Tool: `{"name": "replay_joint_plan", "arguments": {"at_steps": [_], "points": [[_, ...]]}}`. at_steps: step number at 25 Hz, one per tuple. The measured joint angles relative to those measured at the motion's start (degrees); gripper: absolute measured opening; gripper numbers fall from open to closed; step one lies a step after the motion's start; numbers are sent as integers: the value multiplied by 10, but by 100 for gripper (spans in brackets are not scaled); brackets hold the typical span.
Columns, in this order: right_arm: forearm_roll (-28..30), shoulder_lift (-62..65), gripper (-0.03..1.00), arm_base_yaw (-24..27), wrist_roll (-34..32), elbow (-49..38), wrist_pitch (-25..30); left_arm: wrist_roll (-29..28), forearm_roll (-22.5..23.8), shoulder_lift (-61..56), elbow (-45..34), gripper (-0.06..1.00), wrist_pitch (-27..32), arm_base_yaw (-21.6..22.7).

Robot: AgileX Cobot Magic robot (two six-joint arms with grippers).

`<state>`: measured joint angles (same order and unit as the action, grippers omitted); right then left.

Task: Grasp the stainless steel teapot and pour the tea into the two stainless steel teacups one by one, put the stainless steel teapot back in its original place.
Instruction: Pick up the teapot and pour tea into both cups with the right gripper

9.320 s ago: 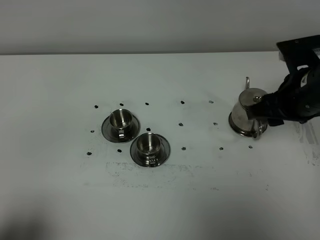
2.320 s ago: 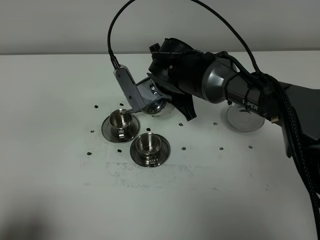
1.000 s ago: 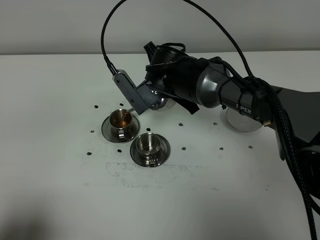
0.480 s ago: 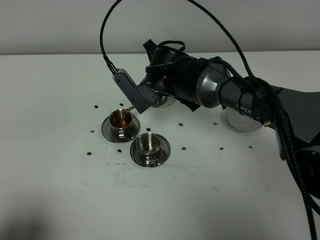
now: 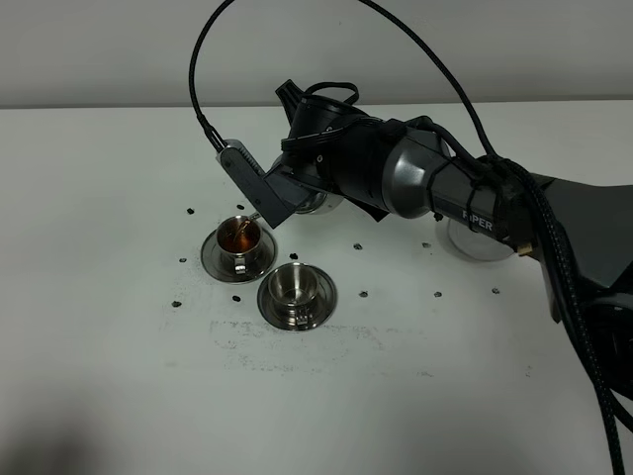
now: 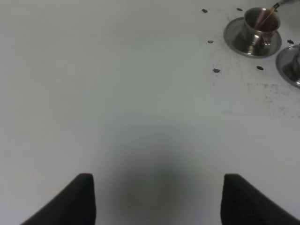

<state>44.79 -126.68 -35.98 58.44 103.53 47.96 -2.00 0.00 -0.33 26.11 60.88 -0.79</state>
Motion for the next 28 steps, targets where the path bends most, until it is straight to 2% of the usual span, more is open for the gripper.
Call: {"name": "replay_joint_plan", "arguments": {"at_steps": [28], "points": [[27,0,21,-5,-5,0,-1,0,0,0,0,57,0,0]]}}
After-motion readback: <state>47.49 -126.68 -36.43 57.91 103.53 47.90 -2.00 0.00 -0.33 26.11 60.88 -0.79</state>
